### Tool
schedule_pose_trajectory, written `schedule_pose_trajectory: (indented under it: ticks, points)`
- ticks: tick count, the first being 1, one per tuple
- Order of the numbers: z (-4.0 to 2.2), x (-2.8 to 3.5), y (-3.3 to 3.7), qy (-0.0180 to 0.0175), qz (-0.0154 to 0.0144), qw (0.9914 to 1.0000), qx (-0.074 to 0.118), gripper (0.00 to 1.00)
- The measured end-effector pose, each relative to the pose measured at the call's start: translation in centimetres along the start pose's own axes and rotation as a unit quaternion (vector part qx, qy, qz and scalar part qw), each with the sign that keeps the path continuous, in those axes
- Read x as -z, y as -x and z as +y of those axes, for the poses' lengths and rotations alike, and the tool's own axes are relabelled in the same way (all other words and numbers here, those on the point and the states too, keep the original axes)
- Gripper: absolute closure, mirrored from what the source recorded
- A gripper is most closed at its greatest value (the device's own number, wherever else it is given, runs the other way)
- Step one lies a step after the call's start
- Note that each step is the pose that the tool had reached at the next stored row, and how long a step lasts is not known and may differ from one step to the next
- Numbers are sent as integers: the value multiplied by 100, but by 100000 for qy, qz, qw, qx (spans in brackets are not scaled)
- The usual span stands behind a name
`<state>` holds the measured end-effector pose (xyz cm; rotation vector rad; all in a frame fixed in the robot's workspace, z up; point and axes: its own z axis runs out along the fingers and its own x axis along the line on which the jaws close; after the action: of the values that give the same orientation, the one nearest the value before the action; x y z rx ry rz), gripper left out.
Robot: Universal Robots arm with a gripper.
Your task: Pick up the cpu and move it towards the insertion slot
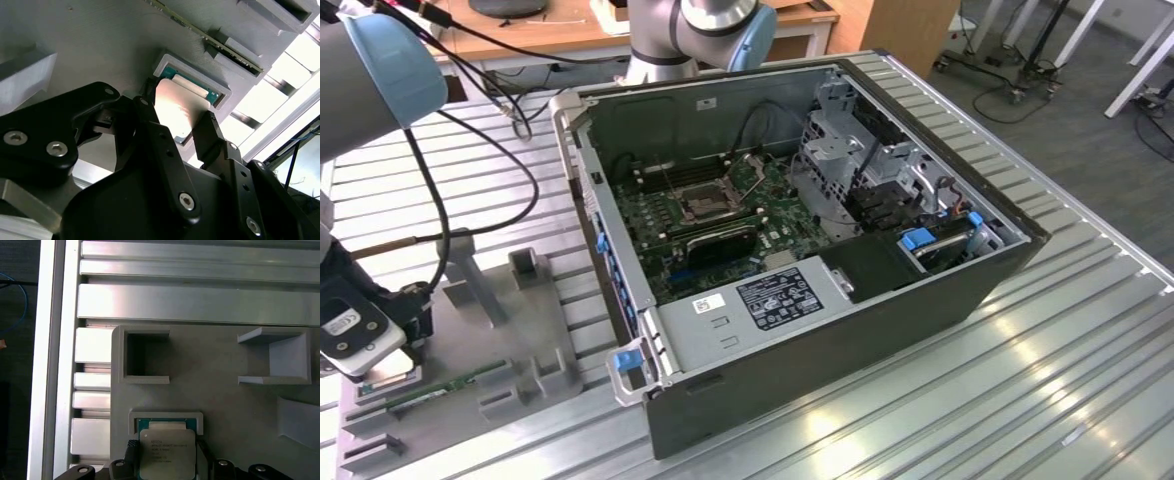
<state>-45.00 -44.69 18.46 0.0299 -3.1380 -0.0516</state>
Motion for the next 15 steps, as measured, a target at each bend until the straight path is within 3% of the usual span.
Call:
schedule_pose_trajectory:
  ticks: [10,15]
  points:
    - [0,6,0,5,7,100000,1,46]
    - [1,46,0,3,6,100000,0,46]
